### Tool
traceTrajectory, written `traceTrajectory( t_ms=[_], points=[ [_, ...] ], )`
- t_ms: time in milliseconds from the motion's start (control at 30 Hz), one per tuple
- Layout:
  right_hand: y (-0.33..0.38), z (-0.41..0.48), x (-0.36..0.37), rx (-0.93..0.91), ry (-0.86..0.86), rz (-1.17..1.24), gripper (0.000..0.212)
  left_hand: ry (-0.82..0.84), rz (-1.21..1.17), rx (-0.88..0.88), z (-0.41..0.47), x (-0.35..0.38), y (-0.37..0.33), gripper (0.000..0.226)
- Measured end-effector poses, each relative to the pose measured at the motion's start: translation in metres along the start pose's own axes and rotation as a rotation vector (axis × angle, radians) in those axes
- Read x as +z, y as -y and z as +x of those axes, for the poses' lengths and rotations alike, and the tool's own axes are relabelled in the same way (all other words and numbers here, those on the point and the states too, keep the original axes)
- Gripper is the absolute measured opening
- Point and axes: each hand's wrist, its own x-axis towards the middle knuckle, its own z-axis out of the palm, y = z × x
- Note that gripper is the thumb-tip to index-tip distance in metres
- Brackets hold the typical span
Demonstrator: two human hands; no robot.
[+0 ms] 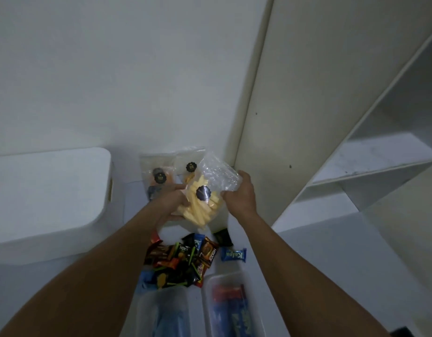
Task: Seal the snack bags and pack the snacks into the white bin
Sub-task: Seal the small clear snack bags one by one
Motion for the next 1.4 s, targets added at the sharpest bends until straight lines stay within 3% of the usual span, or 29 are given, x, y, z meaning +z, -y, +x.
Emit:
traceTrajectory(
  t_ms=[167, 333, 567, 767, 1033, 1400],
  points=[
    [0.053, -0.024, -0.006, -0.092, 0.083, 0.146, 0.071, 0.022, 0.165, 0.084, -0.056, -0.023, -0.029, 0.029],
    [0.112, -0.052, -0.005, -0.206, 0.145, 0.165, 0.071, 0.030, -0.006, 0.248, -0.115, -0.043, -0.063, 0.013],
    [0.191, -0.093, -0.014, -0.339, 0.302, 0.217, 0.018, -0.125, -0.077, 0.482, -0.171, -0.084, -0.100, 0.013],
    [0.243, -0.111, -0.026, -0.469, 0.337, 0.172, 0.015, -0.170, -0.147, 0.648, -0.215, -0.093, -0.135, 0.025],
    [0.291, -0.121, -0.042, -0.612, 0.331, 0.142, 0.009, -0.173, -0.180, 0.771, -0.242, -0.103, -0.171, 0.025],
    [0.300, -0.119, -0.049, -0.616, 0.383, 0.092, 0.006, -0.210, -0.237, 0.807, -0.247, -0.097, -0.186, 0.013]
  ],
)
